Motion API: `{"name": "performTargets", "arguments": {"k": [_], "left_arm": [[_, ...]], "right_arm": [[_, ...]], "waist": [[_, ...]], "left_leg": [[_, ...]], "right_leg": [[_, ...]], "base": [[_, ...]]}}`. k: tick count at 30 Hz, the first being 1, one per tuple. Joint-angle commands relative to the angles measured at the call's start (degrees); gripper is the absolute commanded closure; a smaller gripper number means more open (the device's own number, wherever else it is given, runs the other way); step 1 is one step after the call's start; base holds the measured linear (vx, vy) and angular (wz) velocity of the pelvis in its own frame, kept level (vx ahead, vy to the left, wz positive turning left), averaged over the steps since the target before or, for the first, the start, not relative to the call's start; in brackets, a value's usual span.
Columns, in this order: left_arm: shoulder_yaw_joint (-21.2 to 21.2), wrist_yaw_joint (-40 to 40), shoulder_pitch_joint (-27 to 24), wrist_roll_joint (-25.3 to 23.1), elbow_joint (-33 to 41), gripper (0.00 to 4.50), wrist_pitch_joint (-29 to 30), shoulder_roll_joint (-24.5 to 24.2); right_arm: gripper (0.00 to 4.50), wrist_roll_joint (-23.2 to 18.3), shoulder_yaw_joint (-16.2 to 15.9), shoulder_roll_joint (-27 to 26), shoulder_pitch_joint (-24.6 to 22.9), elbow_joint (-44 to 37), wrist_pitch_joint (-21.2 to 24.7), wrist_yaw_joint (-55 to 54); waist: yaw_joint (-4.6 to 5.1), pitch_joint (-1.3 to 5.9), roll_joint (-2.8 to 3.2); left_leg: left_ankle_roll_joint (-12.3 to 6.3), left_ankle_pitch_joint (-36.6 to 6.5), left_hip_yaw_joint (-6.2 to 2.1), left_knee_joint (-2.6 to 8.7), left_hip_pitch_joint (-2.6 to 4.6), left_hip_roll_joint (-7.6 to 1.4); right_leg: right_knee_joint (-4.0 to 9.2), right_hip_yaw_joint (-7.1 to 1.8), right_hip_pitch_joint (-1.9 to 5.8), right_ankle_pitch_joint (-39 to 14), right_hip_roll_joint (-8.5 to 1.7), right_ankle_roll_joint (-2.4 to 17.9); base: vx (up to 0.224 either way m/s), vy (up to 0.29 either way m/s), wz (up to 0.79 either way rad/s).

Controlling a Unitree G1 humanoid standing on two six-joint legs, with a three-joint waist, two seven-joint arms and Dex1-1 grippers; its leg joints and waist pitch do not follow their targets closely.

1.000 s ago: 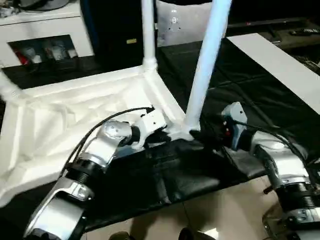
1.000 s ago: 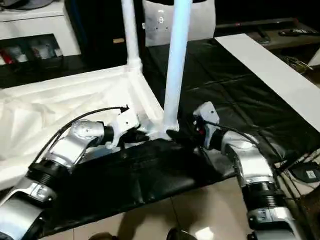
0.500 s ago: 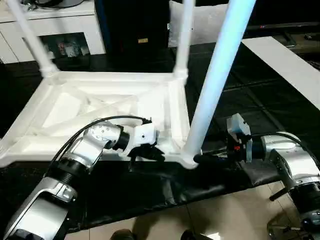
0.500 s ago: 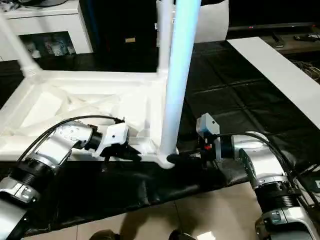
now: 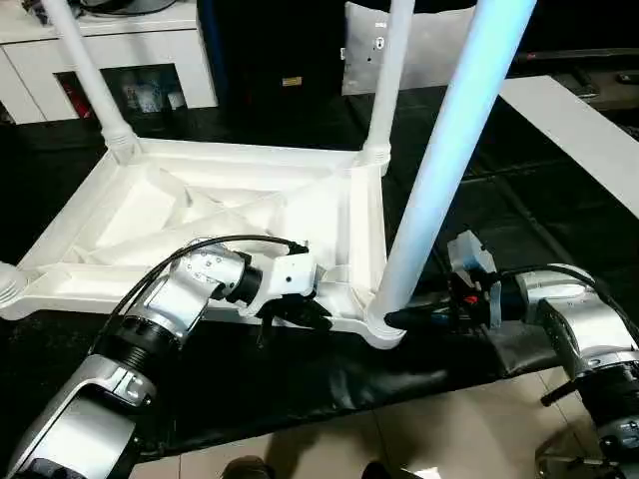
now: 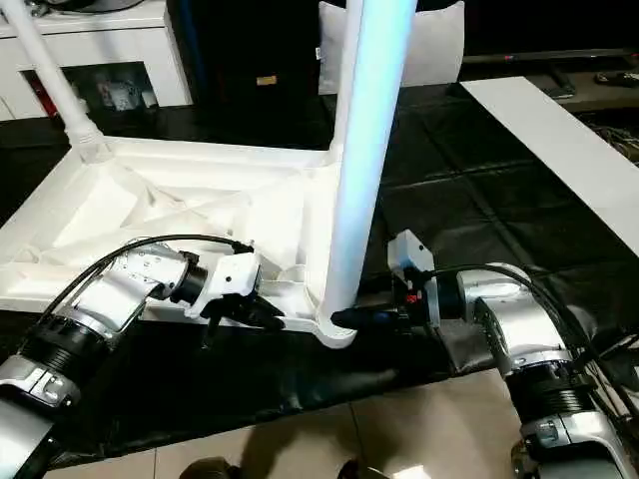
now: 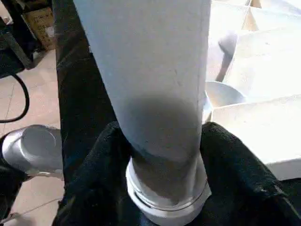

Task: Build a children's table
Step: Rotate leg to tighten

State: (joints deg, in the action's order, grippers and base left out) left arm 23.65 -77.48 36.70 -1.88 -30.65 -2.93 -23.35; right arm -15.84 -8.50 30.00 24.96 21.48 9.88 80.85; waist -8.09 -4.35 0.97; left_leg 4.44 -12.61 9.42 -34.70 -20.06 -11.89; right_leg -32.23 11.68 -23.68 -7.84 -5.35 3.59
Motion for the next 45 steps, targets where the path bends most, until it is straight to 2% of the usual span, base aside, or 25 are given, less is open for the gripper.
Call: {"name": "performTargets", "arguments": {"k": [1,5,7,8,9,11,13,14,15,16,17,18,19,21,22,24,26,27,29,33,35,36,39,41,45], "left_arm": [[2.0,-2.5,-0.2,-0.3,1.9,4.50,-1.1,0.1],[1.7,-2.3,-0.3,0.1,2.0,4.50,-0.2,0.3],[0.4,0.1,-0.4,0.7,3.0,4.50,3.9,1.4],[-0.2,2.0,-0.3,0.7,3.3,4.50,6.1,2.1],[-1.1,4.7,-0.1,0.7,3.5,4.50,8.3,3.2],[-1.3,5.1,-0.1,0.7,3.5,4.50,8.5,3.4],[-2.9,10.2,-0.1,1.2,4.4,4.50,13.1,5.9],[-3.2,10.9,-0.1,1.2,4.5,4.50,13.8,6.3],[-4.3,14.9,0.1,1.2,5.1,4.50,17.0,8.3],[-4.3,14.9,0.1,1.2,5.1,4.50,17.0,8.3],[-5.0,17.2,0.4,1.1,5.4,4.50,19.1,9.5],[-5.6,19.4,0.8,1.0,5.5,4.50,20.8,10.7],[-6.1,21.3,1.1,0.9,5.3,4.50,22.0,11.8],[-6.9,24.0,1.6,0.6,5.1,4.50,23.6,13.2],[-7.0,24.3,1.7,0.6,5.1,4.50,23.7,13.4],[-9.6,31.9,3.2,-0.1,4.1,4.50,26.2,16.6],[-10.4,35.0,3.6,-0.8,4.7,4.50,27.5,17.9],[-10.3,35.5,3.7,-1.1,5.1,4.50,27.7,18.2],[-10.1,35.4,3.6,-1.2,5.6,4.50,27.8,18.3],[-9.1,34.8,3.3,-2.0,5.8,4.50,27.0,17.4],[-9.1,34.8,3.0,-1.9,6.2,4.50,27.2,17.0],[-9.0,34.5,2.8,-1.9,6.4,4.50,26.9,16.7],[-8.0,32.4,1.9,-2.1,6.4,4.50,24.1,15.0],[-7.3,30.8,1.5,-2.3,6.1,4.50,22.4,13.8],[-6.0,25.0,0.4,-1.8,5.3,4.50,17.8,10.8]], "right_arm": [[2.37,-0.8,-0.8,0.4,0.3,-0.5,0.8,1.5],[2.52,-1.3,-1.0,0.4,-0.7,-2.1,2.1,1.8],[2.57,-3.3,-0.3,-0.6,-2.2,-5.4,6.5,-0.3],[2.57,-3.5,-0.1,-1.5,-2.6,-6.6,8.6,-2.6],[2.57,-2.8,0.1,-3.0,-2.6,-7.4,11.7,-7.3],[2.57,-2.6,0.1,-3.3,-2.5,-7.4,12.0,-8.1],[2.57,-0.6,2.1,-8.6,-0.9,-6.2,14.7,-19.5],[2.57,-0.4,2.5,-9.4,-0.7,-6.0,15.2,-21.1],[2.57,1.1,3.4,-12.4,0.7,-5.1,17.2,-27.7],[2.57,1.1,3.4,-12.4,0.7,-5.1,17.2,-27.7],[2.57,2.0,3.7,-14.0,1.3,-4.8,18.6,-30.9],[2.57,2.9,4.1,-15.6,2.1,-4.3,19.6,-34.4],[2.57,3.9,4.7,-17.2,2.9,-3.5,20.1,-38.1],[2.57,4.4,6.0,-19.5,4.1,-2.3,21.7,-43.5],[2.57,4.5,6.0,-19.7,4.2,-2.2,21.6,-43.9],[2.57,5.3,7.7,-23.5,6.6,1.5,18.1,-50.8],[2.02,6.1,8.7,-25.3,7.8,3.6,15.5,-53.7],[1.88,6.1,9.3,-25.9,8.2,4.1,14.8,-54.5],[1.81,5.4,10.3,-26.8,8.6,4.6,14.3,-54.8],[1.44,6.2,9.6,-26.4,8.3,4.4,13.0,-54.4],[1.38,6.4,9.5,-25.9,7.8,4.1,11.9,-53.9],[1.22,6.6,9.4,-25.4,7.5,4.0,10.8,-53.2],[1.02,6.0,10.2,-23.3,6.6,3.4,8.6,-49.9],[0.74,5.7,10.4,-21.7,6.0,3.0,7.8,-47.5],[0.49,5.1,8.8,-16.3,4.2,1.6,5.5,-38.5]], "waist": [[0.38,4.88,-0.86],[0.34,4.88,-0.88],[0.29,4.81,-0.56],[0.37,4.78,-0.70],[0.42,4.66,-0.52],[0.56,4.54,-0.65],[0.97,4.10,-0.40],[1.43,3.95,-0.53],[2.30,3.89,-0.50],[3.25,3.82,-0.32],[4.26,3.85,-0.27],[4.61,3.98,-0.09],[5.60,4.09,0.03],[6.76,4.23,0.25],[7.09,4.32,0.27],[7.61,4.29,0.09],[7.50,4.64,0.12],[7.20,4.77,0.00],[7.09,4.96,-0.10],[6.41,5.53,-0.09],[6.02,5.77,-0.17],[5.67,5.71,-0.35],[4.86,5.58,-0.30],[4.77,5.41,-0.19],[3.71,5.24,-0.06]], "left_leg": [[-5.94,-2.3,-0.17,3.48,-0.16,-1.83],[-5.86,-2.1,-0.19,3.47,-0.16,-1.83],[-5.87,-1.9,-0.29,3.52,-0.15,-2.00],[-5.74,-1.5,-0.31,3.56,-0.18,-2.10],[-5.52,-1.8,-0.33,3.62,-0.12,-2.08],[-4.96,-2.7,-0.22,3.61,-0.16,-1.73],[-3.06,-5.9,-0.10,3.71,0.44,-1.21],[-2.60,-6.7,-0.07,3.65,0.30,-1.00],[-2.05,-8.0,-0.20,3.61,0.40,-0.80],[-1.70,-9.3,-0.35,3.48,0.65,-0.81],[-1.88,-10.6,-0.57,3.42,0.40,-0.94],[-1.93,-10.8,-0.79,3.53,0.42,-1.29],[-2.05,-11.3,-1.18,3.66,0.12,-1.71],[-2.35,-12.1,-1.47,3.76,0.02,-2.02],[-2.74,-11.6,-1.37,3.76,0.10,-1.86],[-2.93,-10.5,-1.03,3.54,0.23,-1.30],[-3.71,-7.7,-0.97,3.51,-0.30,-1.17],[-4.55,-5.5,-0.98,3.58,-0.28,-1.30],[-5.20,-4.1,-1.08,3.57,-0.56,-1.45],[-8.49,4.6,-1.27,2.90,-0.95,-1.77],[-9.69,6.2,-1.08,2.66,-1.20,-1.44],[-10.24,6.7,-0.91,2.61,-1.22,-1.34],[-9.92,4.4,-0.57,2.66,-1.14,-1.06],[-9.39,2.9,-0.42,2.80,-0.96,-1.23],[-7.48,-1.0,-0.28,3.05,-0.47,-1.42]], "right_leg": [[3.83,-4.31,4.44,-20.1,-4.09,1.4],[3.88,-4.27,4.44,-20.2,-4.01,1.0],[3.82,-4.32,4.43,-19.6,-4.05,1.3],[3.75,-4.37,4.50,-19.1,-3.98,1.4],[3.85,-4.34,4.38,-19.5,-4.05,1.6],[4.33,-4.09,4.45,-21.2,-3.96,0.9],[5.65,-3.44,4.16,-27.4,-4.01,-1.4],[5.97,-3.11,4.24,-28.7,-3.83,-2.2],[6.57,-2.46,4.43,-30.6,-3.68,-3.7],[7.23,-1.80,4.38,-31.7,-3.53,-4.8],[7.54,-1.36,4.86,-31.9,-3.42,-6.0],[7.56,-1.26,5.03,-31.3,-3.56,-5.9],[7.47,-1.22,5.38,-29.7,-3.74,-5.7],[7.38,-1.26,5.60,-27.8,-4.10,-4.9],[7.30,-1.49,5.48,-26.4,-4.28,-4.0],[7.20,-1.70,4.99,-25.8,-4.30,-2.3],[6.44,-2.09,5.30,-23.3,-4.38,-0.8],[6.04,-2.39,5.12,-21.3,-4.33,0.1],[5.36,-2.72,5.26,-19.1,-4.39,1.0],[2.59,-3.75,5.03,-7.1,-4.47,5.5],[1.97,-3.99,5.25,-5.0,-4.46,6.4],[1.86,-4.13,5.05,-4.5,-4.41,6.7],[2.44,-4.11,5.02,-8.5,-4.22,5.6],[2.88,-4.08,4.80,-11.1,-4.06,4.6],[3.75,-4.05,4.53,-16.3,-4.04,2.8]], "base": [[0.000,0.000,0.00],[0.000,0.000,0.00],[0.000,0.000,0.00],[0.000,0.000,0.00],[0.000,0.000,0.00],[0.000,0.000,0.00],[0.000,0.000,0.00],[0.000,0.000,0.00],[0.000,0.000,0.00],[0.000,0.000,0.00],[0.000,0.000,0.00],[0.000,0.000,0.00],[0.000,0.000,0.00],[0.000,0.000,0.00],[0.000,0.000,0.00],[0.000,0.000,0.00],[0.000,0.000,0.00],[0.000,0.000,0.00],[0.000,0.000,0.00],[0.013,-0.005,-0.01],[0.000,0.000,0.00],[0.000,0.000,0.00],[0.000,0.000,0.00],[0.000,0.000,0.00],[0.000,0.000,0.00]]}}
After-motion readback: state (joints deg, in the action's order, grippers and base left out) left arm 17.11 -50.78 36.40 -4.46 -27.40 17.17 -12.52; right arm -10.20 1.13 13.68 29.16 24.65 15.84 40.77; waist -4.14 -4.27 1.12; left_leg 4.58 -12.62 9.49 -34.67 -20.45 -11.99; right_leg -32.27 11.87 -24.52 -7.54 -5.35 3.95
